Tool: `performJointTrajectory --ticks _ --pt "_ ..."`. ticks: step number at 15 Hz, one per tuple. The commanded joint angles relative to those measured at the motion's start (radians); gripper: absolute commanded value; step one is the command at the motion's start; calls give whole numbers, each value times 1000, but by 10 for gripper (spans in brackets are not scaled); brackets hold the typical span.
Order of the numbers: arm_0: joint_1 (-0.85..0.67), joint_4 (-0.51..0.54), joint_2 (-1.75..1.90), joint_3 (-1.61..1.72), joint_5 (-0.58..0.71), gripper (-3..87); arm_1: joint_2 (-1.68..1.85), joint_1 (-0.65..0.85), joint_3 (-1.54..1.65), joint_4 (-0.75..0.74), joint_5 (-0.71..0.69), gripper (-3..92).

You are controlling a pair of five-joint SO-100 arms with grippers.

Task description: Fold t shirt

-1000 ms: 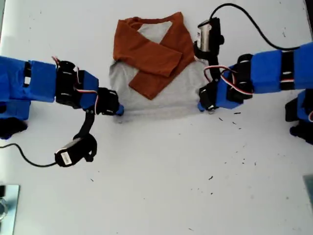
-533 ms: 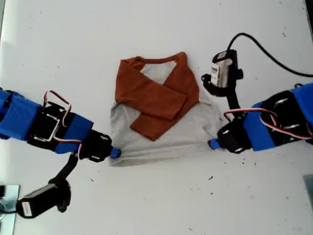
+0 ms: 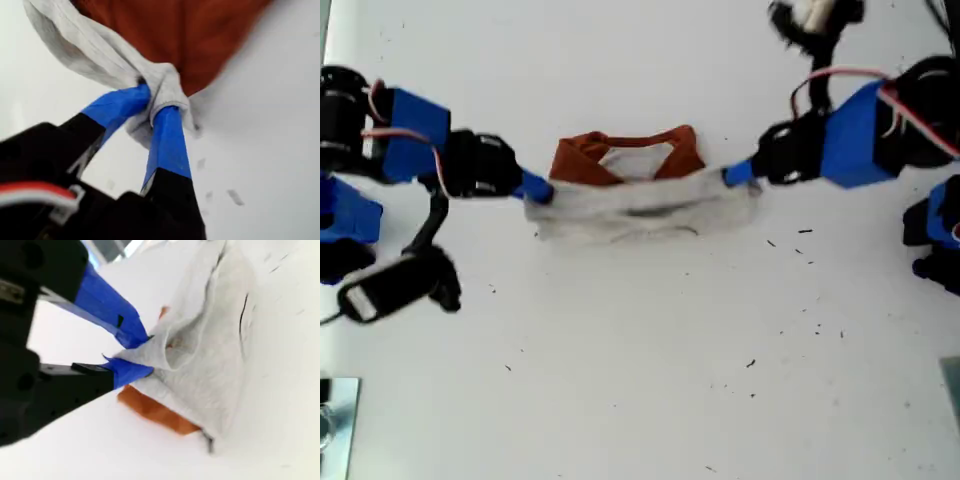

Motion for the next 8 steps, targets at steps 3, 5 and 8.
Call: performJointTrajectory --ticks 3,5,8 --pt "-403 -146 334 368 44 284 476 469 314 44 -12 313" --pt "-370 -120 456 469 43 253 715 466 462 181 -11 313" --pt "-170 -155 802 761 -29 199 1042 210 781 219 103 313"
